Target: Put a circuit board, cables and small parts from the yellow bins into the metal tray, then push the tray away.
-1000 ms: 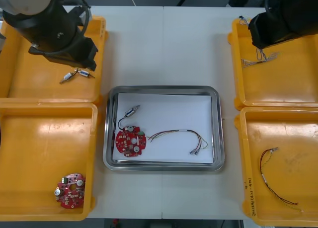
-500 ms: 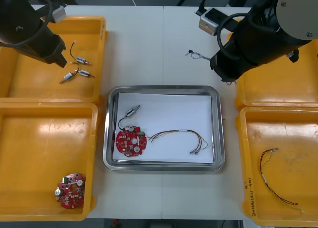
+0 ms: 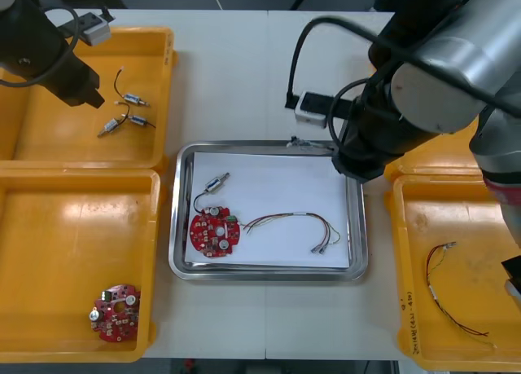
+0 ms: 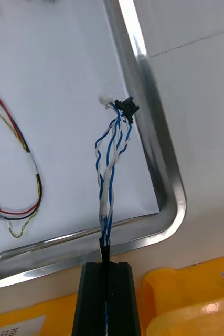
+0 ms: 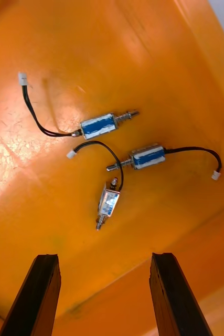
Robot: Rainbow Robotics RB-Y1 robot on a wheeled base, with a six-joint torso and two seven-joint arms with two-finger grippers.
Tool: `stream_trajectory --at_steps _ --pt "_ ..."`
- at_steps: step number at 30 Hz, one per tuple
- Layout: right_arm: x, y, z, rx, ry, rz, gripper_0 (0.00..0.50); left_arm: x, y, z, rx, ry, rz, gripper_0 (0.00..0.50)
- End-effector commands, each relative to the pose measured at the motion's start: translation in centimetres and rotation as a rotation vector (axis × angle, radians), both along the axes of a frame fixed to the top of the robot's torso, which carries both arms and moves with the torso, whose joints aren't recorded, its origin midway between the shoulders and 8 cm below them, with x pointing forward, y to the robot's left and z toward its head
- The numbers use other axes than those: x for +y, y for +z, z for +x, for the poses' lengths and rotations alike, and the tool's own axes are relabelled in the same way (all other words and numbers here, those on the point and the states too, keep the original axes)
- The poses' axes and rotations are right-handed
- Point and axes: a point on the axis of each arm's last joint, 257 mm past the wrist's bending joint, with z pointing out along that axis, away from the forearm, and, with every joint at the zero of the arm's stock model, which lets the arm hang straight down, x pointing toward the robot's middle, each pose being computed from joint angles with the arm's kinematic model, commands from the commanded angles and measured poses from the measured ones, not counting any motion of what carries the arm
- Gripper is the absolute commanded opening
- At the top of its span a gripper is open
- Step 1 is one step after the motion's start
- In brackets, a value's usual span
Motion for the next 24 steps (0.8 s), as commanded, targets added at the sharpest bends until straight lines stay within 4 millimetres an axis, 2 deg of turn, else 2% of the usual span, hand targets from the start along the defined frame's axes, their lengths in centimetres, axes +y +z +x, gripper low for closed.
stream_trajectory --at_steps 1,11,24 --pt "2.5 -2.1 -0.9 -0.042 0.134 -0.056 0.0 0.9 2.7 2.5 -0.094 -0.048 0.055 0.5" --pt "5.8 -5.0 -0.3 -0.066 0.181 -0.008 0.0 0.2 -0.3 3.5 -0.087 -0.075 0.082 0.5" --pt "5.4 -8.3 2.1 -0.097 0.182 -0.052 0.0 0.1 -3.1 3.7 -0.058 -0.103 0.106 0.5"
